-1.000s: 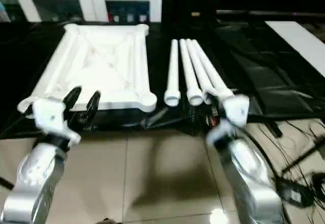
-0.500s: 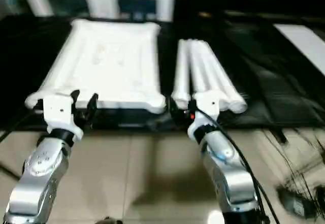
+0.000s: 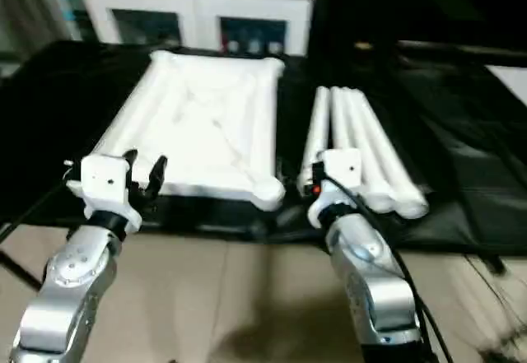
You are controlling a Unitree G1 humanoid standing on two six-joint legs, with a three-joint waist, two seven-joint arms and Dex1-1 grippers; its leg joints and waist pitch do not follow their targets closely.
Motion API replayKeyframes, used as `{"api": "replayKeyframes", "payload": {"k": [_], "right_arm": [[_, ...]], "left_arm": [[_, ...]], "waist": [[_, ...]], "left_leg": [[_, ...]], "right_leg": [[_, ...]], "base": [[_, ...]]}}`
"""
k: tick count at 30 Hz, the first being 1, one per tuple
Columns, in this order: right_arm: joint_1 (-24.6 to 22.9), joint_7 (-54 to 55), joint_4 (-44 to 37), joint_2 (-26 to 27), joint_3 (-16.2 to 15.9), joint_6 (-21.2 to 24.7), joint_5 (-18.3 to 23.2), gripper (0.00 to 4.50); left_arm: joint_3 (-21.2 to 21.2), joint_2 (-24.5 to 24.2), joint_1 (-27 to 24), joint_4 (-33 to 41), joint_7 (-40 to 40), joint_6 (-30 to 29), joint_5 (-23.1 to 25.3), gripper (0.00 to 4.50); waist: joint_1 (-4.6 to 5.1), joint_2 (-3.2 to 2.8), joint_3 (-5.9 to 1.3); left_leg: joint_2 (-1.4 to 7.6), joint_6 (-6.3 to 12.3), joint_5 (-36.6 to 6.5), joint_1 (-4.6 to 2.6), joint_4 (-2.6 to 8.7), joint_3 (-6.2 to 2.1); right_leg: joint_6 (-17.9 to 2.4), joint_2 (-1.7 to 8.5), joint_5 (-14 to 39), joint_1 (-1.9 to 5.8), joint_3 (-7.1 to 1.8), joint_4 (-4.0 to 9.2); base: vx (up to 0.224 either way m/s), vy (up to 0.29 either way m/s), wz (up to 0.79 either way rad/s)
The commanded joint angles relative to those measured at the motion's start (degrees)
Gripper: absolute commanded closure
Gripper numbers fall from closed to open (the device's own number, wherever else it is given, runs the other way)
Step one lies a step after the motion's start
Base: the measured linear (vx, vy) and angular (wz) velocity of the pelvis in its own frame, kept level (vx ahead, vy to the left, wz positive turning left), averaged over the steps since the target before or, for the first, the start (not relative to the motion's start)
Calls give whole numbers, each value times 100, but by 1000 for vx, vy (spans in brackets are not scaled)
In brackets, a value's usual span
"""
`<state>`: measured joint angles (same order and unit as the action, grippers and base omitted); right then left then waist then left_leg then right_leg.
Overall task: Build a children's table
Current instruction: Move to table
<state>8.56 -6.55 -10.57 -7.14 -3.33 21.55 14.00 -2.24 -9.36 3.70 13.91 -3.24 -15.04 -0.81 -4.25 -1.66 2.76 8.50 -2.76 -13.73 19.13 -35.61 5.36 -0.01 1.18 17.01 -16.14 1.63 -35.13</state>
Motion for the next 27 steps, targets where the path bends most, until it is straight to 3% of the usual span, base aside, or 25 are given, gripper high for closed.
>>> {"api": "replayKeyframes", "payload": {"k": [1, 2, 3, 5, 6, 7, 8, 9, 10, 11, 12, 13, 14, 15, 16, 17, 18, 19, 20, 22, 23, 24, 25, 26, 27], "right_arm": [[-22, 26, -125, -38, 51, -36, 63, 58], [-28, 25, -126, -68, 55, -64, 36, 58], [-31, 39, -128, -83, 66, -72, 13, 58], [-27, 147, -155, -51, 142, 87, 33, 58], [-20, 118, -165, -58, 136, 132, -12, 58], [-20, 118, -165, -58, 136, 132, -12, 58], [-18, 92, -164, -63, 124, 116, -38, 58], [-18, 86, -163, -43, 129, 114, -58, 58], [-23, 71, -168, -43, 96, 147, -109, 58], [-32, 64, -175, -28, 91, 128, -113, 58], [-40, 69, -180, -15, 93, 121, -111, 58], [-44, 78, -179, -1, 103, 111, -105, 58], [-45, 77, -182, -9, 97, 110, -106, 58], [-57, 57, -204, -53, 60, 95, -109, 58], [-57, 57, -204, -53, 60, 95, -109, 58], [-77, 29, -233, -71, 45, 84, -107, 58], [-79, 29, -235, -72, 46, 82, -113, 58], [-85, 26, -237, -76, 53, 76, -131, 58], [-87, 29, -234, -76, 57, 72, -135, 58], [-89, 24, -233, -76, 69, 69, -175, 58], [-91, 25, -239, -71, 80, 72, -180, 58], [-91, 25, -239, -71, 80, 72, -180, 58], [-95, 21, -248, -61, 95, 78, -186, 58], [-104, 24, -270, -58, 108, 91, -190, 58], [-108, 29, -280, -62, 110, 96, -191, 58]], "left_arm": [[-2, -17, 58, -1, -68, -85, 39, 195], [-5, -12, 75, -19, -79, -82, 39, 195], [-10, -1, 91, -35, -102, -79, 41, 195], [-49, 10, 122, -71, -170, -71, 28, 195], [-71, 13, 132, -79, -174, -76, 38, 195], [-71, 13, 132, -79, -174, -76, 38, 195], [-79, 10, 137, -83, -174, -77, 40, 195], [-89, 5, 148, -91, -179, -82, 27, 195], [-101, -3, 171, -108, -198, -85, -3, 195], [-105, -6, 183, -115, -212, -90, -13, 195], [-109, -10, 189, -118, -221, -90, -11, 195], [-112, -14, 197, -121, -229, -92, -8, 195], [-111, -14, 197, -120, -234, -94, -8, 195], [-106, -18, 191, -112, -265, -104, -8, 195], [-106, -18, 191, -112, -265, -104, -8, 195], [-109, -24, 176, -99, -334, -108, -36, 195], [-112, -25, 176, -99, -341, -108, -35, 195], [-127, -29, 174, -98, -370, -108, -29, 195], [-133, -27, 173, -98, -385, -110, -30, 195], [-154, -29, 177, -109, -381, -107, -33, 195], [-168, -32, 181, -114, -397, -102, -47, 195], [-168, -32, 181, -114, -397, -102, -47, 195], [-184, -38, 187, -120, -412, -96, -62, 195], [-206, -43, 194, -127, -440, -84, -72, 195], [-213, -43, 196, -129, -453, -77, -73, 195]], "waist": [[240, -235, -371], [356, -185, -428], [347, -114, -388], [377, 15, -340], [342, 236, -320], [290, 389, -368], [48, 407, -302], [70, 326, -350], [20, 372, -238], [-62, 157, -171], [-24, 35, -167], [265, -242, -205], [318, -139, -334], [383, -98, -350], [383, -98, -350], [465, 56, -351], [451, 209, -374], [199, 362, -448], [128, 393, -416], [125, 367, -377], [91, 171, -295], [99, 64, -289], [181, -144, -239], [339, -232, -170], [502, -269, -360]], "left_leg": [[742, 1207, -631, -799, 656, -583], [937, 2048, -302, -933, 606, -842], [898, 2640, 255, -808, 565, -776], [629, 2880, 613, -610, 603, -505], [113, 2328, -36, -359, 421, -110], [-230, 1961, -489, -111, 294, 81], [-238, 1125, -604, 354, -529, -26], [-348, 485, -647, 137, -554, 93], [-324, 258, -701, 239, -562, 41], [-136, -321, -685, 85, -154, -30], [-29, -517, -717, -132, 205, 5], [669, -673, -1067, -741, 769, -428], [917, -408, -1023, -1034, 781, -522], [729, 1250, -458, -901, 722, -697], [729, 1250, -458, -901, 722, -697], [265, 1924, 78, -800, 478, -332], [-27, 1911, -45, -572, 360, -84], [-490, 1593, -605, 181, -362, 133], [-290, 1284, -557, 352, -612, -20], [-170, 434, -119, 535, -741, -103], [-34, 335, 426, 519, -335, -103], [42, 426, 570, 440, -33, -81], [219, 600, -39, 208, 456, -73], [431, 631, -1009, 102, 646, -303], [789, 1011, -1711, -517, 704, -754]], "right_leg": [[-845, 163, 778, -517, 92, -142], [-284, 254, 494, -788, 126, -524], [199, 342, 220, -949, 114, -680], [302, 407, -303, -978, 47, -512], [-28, 538, -742, -646, -153, 121], [-69, 561, -600, -223, -359, 264], [-1086, 1388, 1451, 262, -964, 738], [-1445, 907, 1892, 145, -1216, 747], [-1757, 867, 2032, 212, -1258, 724], [-1728, 364, 1612, 119, -1348, 706], [-1297, 60, 1512, -58, -1140, 630], [-313, -125, 1200, -831, -470, -245], [-160, 73, 951, -1012, -245, -510], [97, 359, -92, -1075, 21, -574], [97, 359, -92, -1075, 21, -574], [-287, 505, -826, -943, 28, -160], [-468, 581, -970, -639, -90, 88], [-1323, 1294, -305, 343, -917, 505], [-1799, 1548, -1, 451, -1052, 632], [-2460, 1275, -103, 418, -775, 562], [-2349, 994, 287, 263, -356, 644], [-2115, 808, 673, 210, -194, 650], [-1470, 365, 1379, 54, 111, 582], [-1097, 125, 1525, -97, 228, 296], [-697, 152, 890, -472, 214, -307]], "base": [[184, 81, 6], [156, 52, 4], [156, 52, 4], [111, 11, -4], [104, -9, -4], [104, -45, 8], [107, -45, 4], [107, -45, 4], [112, -22, -25], [102, 16, -43], [102, 16, -43], [92, 59, -57], [98, 35, -46], [98, 35, -46], [121, -2, -9], [142, -16, 3], [142, -16, 3], [131, -14, 9], [121, -3, 10], [125, -5, 3], [120, 13, -4], [120, 13, -4], [125, 73, 0], [163, 85, 1], [163, 85, 1]]}}
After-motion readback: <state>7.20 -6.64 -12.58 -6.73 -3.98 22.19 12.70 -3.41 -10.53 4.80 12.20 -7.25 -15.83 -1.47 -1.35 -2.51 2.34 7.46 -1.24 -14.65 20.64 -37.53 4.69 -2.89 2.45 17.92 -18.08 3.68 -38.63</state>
